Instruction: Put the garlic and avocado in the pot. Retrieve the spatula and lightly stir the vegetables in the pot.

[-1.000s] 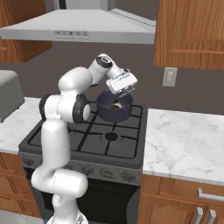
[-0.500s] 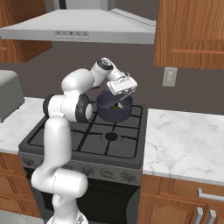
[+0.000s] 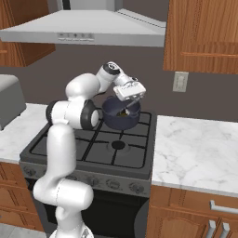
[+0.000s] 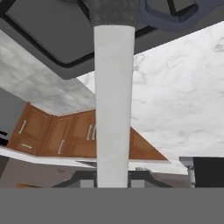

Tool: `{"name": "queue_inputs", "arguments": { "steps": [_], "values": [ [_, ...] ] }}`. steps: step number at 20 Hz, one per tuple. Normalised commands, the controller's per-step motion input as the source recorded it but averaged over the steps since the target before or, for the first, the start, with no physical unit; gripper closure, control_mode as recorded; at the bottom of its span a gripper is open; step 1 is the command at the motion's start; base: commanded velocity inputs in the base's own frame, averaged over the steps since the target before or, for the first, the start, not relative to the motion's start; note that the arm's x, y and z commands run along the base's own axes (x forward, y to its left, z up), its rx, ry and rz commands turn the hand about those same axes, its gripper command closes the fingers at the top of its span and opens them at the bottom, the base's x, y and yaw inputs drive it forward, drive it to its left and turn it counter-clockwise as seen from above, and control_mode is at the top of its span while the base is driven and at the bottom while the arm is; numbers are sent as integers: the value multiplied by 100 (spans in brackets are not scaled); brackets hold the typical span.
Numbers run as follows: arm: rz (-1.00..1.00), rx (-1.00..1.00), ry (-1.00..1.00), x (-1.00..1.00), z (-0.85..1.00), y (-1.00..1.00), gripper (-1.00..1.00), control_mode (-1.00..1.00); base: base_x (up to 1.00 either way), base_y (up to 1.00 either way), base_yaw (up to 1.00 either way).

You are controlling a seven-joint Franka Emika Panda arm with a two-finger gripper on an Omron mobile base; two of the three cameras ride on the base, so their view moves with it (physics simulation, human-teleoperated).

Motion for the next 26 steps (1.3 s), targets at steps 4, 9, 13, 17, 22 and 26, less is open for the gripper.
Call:
{"name": "queue_inputs", "arguments": {
  "steps": [4,9,13,17,22,26],
  "values": [
    [0,-1,1,38,0,0,100,-100,0,0,0],
    [0,0,0,11,0,3,100,-100,0,0,0],
    [0,0,0,1,0,-4,100,-100,0,0,0],
    [0,0,0,0,0,0,100,-100,0,0,0],
    [0,0,0,3,0,-2,100,-100,0,0,0],
    [0,0,0,27,0,-19,100,-100,0,0,0]
  ]
}}
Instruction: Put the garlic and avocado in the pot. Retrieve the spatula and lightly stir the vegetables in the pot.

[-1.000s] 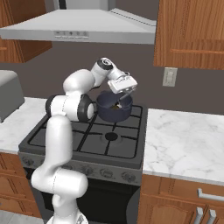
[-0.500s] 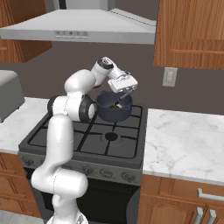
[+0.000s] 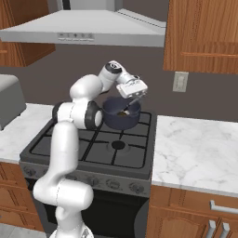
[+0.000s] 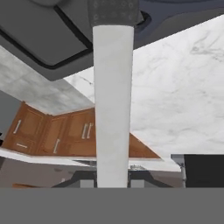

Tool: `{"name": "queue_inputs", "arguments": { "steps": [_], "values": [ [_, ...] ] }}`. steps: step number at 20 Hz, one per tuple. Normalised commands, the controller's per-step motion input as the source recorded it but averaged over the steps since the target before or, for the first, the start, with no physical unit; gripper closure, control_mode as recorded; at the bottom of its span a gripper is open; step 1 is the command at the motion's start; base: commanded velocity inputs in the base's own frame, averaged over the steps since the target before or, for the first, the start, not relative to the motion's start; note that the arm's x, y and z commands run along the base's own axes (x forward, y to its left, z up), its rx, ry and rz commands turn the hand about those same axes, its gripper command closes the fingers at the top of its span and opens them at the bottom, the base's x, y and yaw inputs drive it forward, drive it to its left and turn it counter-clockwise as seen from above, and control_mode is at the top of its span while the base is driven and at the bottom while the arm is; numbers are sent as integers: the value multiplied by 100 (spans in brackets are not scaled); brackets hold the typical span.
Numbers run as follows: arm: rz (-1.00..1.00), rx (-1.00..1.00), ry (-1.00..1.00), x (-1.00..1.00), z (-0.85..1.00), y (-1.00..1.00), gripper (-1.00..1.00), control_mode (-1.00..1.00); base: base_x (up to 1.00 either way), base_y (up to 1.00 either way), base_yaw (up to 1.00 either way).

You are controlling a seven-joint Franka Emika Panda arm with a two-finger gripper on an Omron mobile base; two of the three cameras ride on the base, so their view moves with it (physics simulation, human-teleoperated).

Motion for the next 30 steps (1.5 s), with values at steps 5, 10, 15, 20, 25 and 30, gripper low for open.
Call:
{"name": "queue_inputs", "arguments": {
  "steps": [5,10,15,20,25,30],
  "values": [
    [0,0,0,40,0,-16,100,-100,0,0,0],
    [0,0,0,15,0,-13,100,-100,0,0,0],
    [0,0,-6,-2,2,0,100,-100,0,0,0],
    [0,0,-29,-75,0,17,100,-100,0,0,0],
    [0,-4,-15,-39,0,5,100,-100,0,0,0],
    [0,-10,7,-17,0,7,100,-100,0,0,0]
  ]
}}
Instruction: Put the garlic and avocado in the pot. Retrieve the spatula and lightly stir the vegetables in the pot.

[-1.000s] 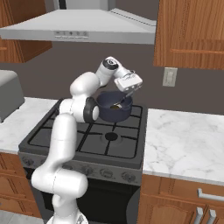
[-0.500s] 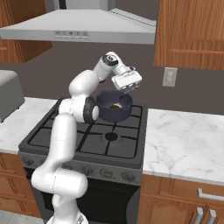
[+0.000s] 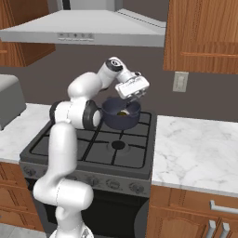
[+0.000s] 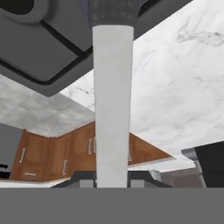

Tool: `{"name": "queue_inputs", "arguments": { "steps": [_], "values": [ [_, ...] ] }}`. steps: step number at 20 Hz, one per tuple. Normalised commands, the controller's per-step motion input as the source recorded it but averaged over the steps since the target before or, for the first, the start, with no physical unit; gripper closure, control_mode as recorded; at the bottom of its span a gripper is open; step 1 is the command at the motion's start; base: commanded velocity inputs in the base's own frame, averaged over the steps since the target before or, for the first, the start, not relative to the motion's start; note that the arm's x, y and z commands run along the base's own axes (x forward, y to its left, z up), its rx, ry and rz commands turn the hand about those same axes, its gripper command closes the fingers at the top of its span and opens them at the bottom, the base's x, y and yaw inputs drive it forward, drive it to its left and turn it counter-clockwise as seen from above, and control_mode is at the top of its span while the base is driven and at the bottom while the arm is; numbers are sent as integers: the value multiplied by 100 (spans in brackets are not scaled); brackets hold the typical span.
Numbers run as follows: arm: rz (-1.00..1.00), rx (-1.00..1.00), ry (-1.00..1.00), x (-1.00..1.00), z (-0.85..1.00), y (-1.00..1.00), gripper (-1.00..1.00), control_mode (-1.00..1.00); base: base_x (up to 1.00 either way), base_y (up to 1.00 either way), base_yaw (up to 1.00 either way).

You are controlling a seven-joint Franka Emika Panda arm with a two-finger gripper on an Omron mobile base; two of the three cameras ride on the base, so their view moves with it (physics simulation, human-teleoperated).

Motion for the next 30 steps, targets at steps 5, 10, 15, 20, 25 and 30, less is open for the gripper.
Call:
{"name": "queue_inputs", "arguments": {
  "steps": [5,10,15,20,25,30],
  "values": [
    [2,-8,11,-9,0,8,100,-100,0,0,0],
    [2,-6,7,11,0,7,100,-100,0,0,0],
    [0,-2,3,18,2,20,100,-100,0,0,0],
    [0,0,2,18,-8,3,100,-100,0,0,0],
    [0,0,4,32,-1,0,100,-100,0,0,0],
    [0,0,3,15,-2,0,100,-100,0,0,0]
  ]
}}
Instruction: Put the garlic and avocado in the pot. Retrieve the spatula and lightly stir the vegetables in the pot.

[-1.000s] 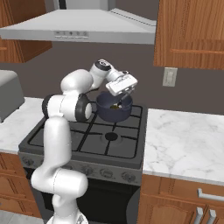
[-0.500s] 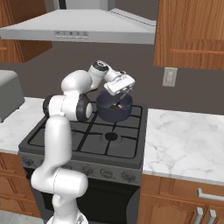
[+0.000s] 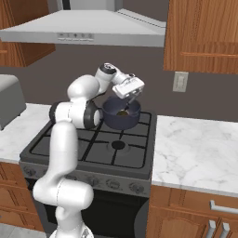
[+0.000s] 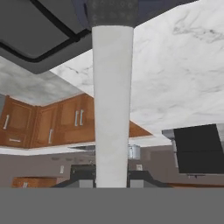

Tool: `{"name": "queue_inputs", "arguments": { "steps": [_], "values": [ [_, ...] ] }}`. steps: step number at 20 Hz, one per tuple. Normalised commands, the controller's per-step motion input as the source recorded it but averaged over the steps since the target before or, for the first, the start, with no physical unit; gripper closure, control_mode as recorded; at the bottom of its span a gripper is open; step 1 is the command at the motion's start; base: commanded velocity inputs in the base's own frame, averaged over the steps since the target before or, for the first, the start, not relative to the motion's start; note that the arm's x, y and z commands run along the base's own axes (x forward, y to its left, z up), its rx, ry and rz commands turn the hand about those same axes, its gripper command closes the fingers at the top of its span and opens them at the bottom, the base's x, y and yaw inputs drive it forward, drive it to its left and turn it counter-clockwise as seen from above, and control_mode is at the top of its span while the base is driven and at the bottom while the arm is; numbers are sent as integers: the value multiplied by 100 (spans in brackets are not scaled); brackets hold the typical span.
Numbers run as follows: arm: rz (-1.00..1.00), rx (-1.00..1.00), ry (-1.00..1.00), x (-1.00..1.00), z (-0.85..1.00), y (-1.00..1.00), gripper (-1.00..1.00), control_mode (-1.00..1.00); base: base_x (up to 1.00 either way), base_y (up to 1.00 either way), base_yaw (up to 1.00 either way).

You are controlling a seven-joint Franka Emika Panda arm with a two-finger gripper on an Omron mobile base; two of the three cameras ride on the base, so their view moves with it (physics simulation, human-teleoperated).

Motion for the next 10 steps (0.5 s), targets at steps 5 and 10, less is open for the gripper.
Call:
{"name": "queue_inputs", "arguments": {
  "steps": [5,10],
  "values": [
    [0,0,4,8,0,0,100,-100,0,0,0],
    [0,0,6,12,-12,2,100,-100,0,0,0]
  ]
}}
